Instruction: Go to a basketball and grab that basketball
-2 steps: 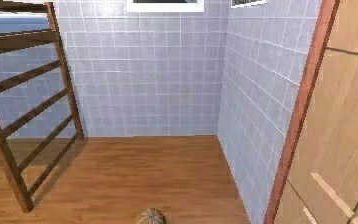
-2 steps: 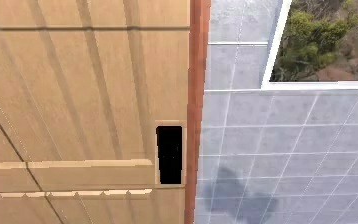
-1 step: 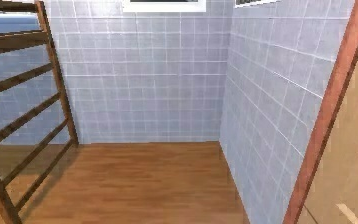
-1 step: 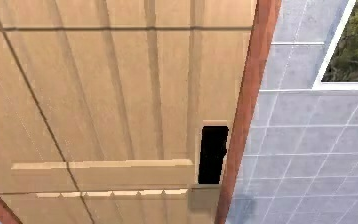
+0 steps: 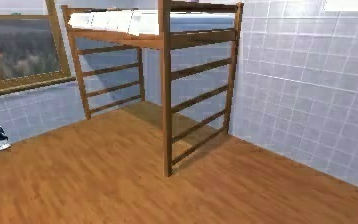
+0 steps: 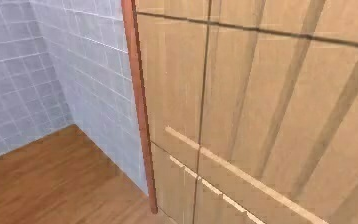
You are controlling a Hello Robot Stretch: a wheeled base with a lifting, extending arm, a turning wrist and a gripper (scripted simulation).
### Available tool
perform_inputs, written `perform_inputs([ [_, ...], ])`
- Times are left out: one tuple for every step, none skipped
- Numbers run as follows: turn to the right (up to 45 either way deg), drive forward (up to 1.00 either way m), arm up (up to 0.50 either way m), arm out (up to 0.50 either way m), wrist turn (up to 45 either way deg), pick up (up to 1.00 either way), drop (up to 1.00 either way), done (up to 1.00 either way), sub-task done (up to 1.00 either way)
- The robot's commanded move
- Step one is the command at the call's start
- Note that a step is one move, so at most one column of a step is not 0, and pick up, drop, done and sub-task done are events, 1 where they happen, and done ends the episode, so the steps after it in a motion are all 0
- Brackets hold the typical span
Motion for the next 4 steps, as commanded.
perform_inputs([
  [-45.0,0.00,0.00,0.00,0.0,0.00,0.00,0.00,0.00],
  [-12.0,0.00,0.00,0.00,0.0,0.00,0.00,0.00,0.00],
  [0.0,0.00,0.16,0.00,0.0,0.00,0.00,0.00,0.00],
  [0.0,0.00,0.00,0.44,0.0,0.00,0.00,0.00,0.00],
])
